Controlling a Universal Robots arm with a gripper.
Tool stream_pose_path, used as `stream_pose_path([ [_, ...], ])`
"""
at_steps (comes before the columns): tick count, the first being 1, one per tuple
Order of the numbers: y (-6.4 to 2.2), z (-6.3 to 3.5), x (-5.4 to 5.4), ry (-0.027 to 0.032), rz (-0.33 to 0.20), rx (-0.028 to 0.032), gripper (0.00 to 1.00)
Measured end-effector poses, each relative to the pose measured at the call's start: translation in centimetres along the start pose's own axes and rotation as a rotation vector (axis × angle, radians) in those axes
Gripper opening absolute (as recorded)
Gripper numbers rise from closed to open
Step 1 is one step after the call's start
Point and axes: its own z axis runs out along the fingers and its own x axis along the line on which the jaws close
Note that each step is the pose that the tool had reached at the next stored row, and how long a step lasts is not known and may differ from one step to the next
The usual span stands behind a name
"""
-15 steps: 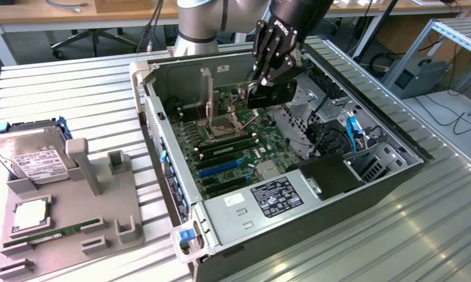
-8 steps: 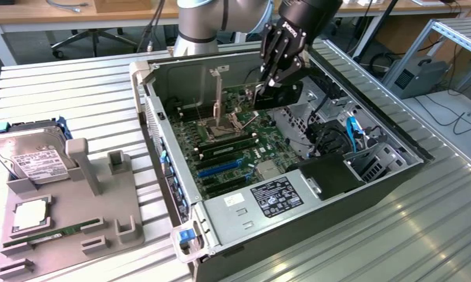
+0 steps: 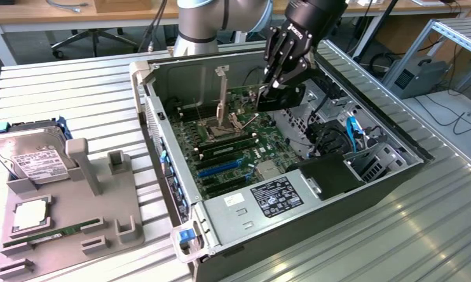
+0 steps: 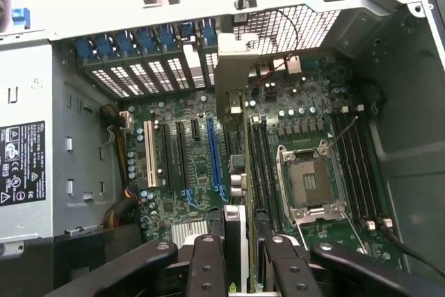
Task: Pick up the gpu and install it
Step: 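Insert the gpu into the slot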
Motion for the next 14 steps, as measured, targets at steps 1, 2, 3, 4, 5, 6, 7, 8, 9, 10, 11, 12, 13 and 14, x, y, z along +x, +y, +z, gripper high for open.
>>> stream_pose_path([
  [1,-0.2,0.07,-0.03,0.0024,0.0,-0.0158,0.27],
  [2,-0.36,0.14,-0.05,0.0044,0.0,-0.0292,0.27],
  [3,-0.44,0.18,-0.06,0.0054,0.0,-0.0362,0.27],
  [4,-0.47,0.24,-0.06,0.0059,0.0,-0.0381,0.27],
  [5,-0.48,0.27,-0.06,0.0062,0.0,-0.0381,0.27],
  [6,-0.48,0.29,-0.04,0.0062,0.0,-0.0381,0.27],
  [7,-0.49,0.29,-0.02,0.0064,0.0,-0.0382,0.27],
  [8,-0.49,0.29,-0.01,0.0063,0.0,-0.0382,0.27],
  [9,-0.49,0.29,-0.01,0.0064,0.0,-0.0382,0.27],
  [10,-0.49,0.3,-0.01,0.0063,0.0,-0.0381,0.27],
  [11,-0.5,0.29,-0.01,0.0063,0.0,-0.0381,0.27],
  [12,-0.5,0.29,-0.01,0.0064,0.0,-0.0381,0.27],
  [13,-0.5,0.3,0.0,0.0064,0.0,-0.0382,0.27],
  [14,-0.51,0.35,0.02,0.0062,0.0,-0.0381,0.27],
])
